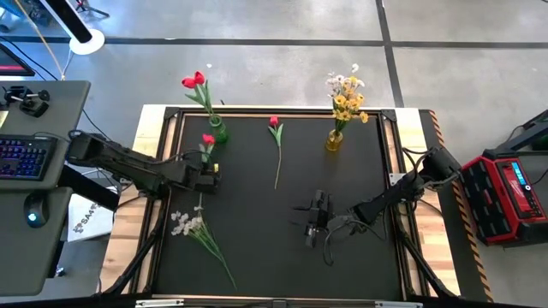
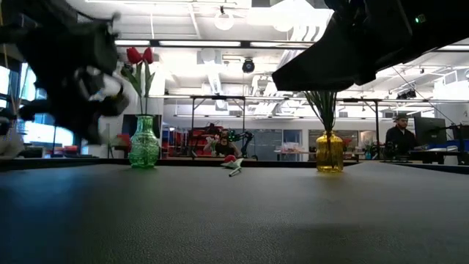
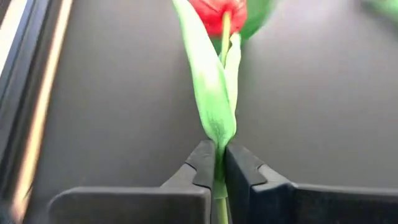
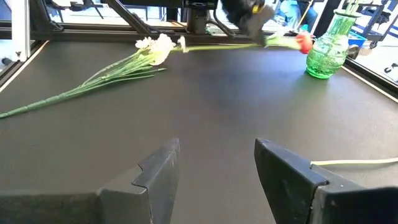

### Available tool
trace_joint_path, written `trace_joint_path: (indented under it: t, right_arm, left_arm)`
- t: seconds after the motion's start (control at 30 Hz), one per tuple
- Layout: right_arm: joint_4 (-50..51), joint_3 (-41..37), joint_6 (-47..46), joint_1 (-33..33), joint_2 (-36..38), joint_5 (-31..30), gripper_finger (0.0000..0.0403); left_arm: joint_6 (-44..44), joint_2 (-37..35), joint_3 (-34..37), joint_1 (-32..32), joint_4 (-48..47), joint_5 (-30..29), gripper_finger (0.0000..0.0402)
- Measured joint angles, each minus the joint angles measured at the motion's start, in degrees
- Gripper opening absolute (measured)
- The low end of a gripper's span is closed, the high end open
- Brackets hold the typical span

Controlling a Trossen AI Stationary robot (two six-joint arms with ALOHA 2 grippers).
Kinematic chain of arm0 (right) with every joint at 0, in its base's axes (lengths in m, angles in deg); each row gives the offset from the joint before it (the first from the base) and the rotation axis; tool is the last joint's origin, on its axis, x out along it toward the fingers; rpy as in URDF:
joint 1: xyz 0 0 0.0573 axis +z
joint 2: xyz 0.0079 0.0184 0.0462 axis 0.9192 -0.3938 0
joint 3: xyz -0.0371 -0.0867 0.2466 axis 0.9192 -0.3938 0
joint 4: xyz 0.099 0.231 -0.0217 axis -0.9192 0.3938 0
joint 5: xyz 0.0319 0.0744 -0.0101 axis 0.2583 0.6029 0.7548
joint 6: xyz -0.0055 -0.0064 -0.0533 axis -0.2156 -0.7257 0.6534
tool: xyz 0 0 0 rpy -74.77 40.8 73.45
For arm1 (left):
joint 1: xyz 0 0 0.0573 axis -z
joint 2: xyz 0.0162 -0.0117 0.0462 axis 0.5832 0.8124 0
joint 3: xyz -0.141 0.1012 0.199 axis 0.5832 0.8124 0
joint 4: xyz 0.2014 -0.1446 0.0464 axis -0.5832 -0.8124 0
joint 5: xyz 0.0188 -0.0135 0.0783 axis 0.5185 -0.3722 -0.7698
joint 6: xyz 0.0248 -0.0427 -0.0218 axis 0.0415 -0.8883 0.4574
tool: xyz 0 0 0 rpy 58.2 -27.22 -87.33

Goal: Sort flowers into vase by color
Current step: Put the red tulip into the green flower vase

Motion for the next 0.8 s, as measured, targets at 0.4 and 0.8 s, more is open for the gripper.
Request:
trace_joint_path:
  t: [0.4,0.8]
  right_arm:
    - [-1.91,0.00,0.00,0.00,0.00,0.00,0.0197]
    - [-7.87,0.00,-0.03,0.00,0.00,0.00,0.0197]
  left_arm:
    - [49.35,-12.68,-1.66,2.67,35.78,-20.19,0.0002]
    - [112.38,-14.50,11.69,-15.16,114.02,20.49,0.0001]
